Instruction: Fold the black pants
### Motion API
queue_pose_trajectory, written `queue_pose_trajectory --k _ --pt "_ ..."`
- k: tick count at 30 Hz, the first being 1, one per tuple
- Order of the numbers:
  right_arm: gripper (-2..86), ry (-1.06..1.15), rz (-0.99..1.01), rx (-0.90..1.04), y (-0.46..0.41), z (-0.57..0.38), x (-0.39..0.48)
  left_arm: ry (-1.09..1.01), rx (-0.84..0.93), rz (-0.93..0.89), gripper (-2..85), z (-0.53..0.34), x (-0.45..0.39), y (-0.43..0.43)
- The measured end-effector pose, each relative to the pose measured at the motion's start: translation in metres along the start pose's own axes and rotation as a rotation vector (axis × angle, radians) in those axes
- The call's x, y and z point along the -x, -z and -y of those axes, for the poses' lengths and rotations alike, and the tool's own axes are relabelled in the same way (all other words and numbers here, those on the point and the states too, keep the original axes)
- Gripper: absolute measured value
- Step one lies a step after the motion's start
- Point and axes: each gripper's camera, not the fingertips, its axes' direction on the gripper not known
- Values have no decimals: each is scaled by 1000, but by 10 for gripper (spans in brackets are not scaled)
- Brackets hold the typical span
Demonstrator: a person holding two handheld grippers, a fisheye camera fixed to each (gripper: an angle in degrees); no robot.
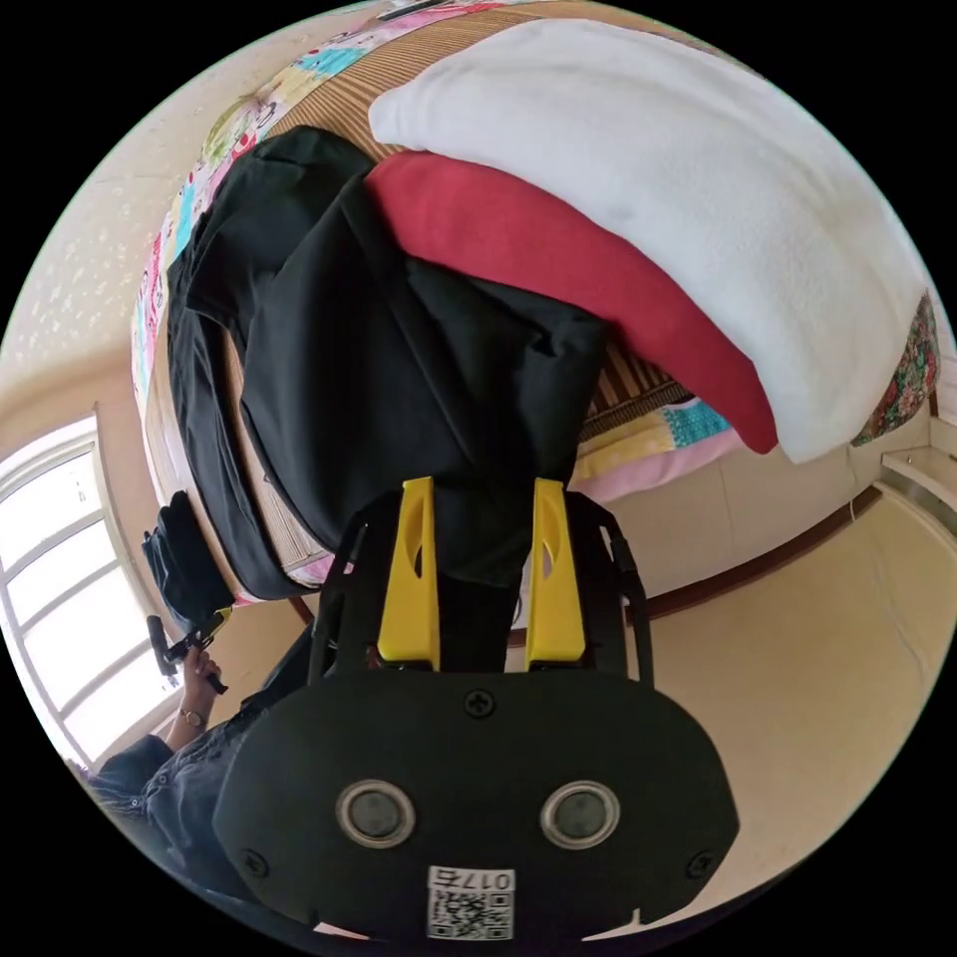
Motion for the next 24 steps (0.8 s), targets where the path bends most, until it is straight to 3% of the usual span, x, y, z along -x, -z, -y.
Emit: queue_pose_trajectory --k 7,12,14,17,21,24 --pt "48 150 51 -43 36 -37 -13 -124 -65 -67 34 -7 -42 34" --pt "30 272 101 -217 111 -93 9 -336 -27 -350 78 4 -140 45" --pt "27 389 163 -259 138 -115 42 -517 66 -527 122 4 -210 48" --pt "25 574 218 -240 146 -129 95 -662 185 -603 164 -3 -287 42" --pt "27 790 295 -192 135 -137 142 -715 269 -404 161 -9 -333 19" --pt "33 909 388 -22 114 -119 145 -718 259 -226 54 -19 -324 -4"
